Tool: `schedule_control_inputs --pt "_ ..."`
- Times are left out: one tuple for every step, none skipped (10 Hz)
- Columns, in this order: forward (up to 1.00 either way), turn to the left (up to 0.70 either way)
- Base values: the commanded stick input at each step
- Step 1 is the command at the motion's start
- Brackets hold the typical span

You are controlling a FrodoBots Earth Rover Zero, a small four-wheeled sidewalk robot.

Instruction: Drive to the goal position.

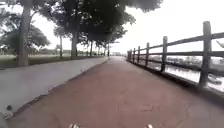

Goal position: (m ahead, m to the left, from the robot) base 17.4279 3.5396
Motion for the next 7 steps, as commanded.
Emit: schedule_control_inputs --pt "1.00 0.00" --pt "1.00 -0.09" --pt "1.00 -0.40" --pt "1.00 -0.40" --pt "1.00 -0.40" --pt "1.00 -0.40" --pt "1.00 -0.40"
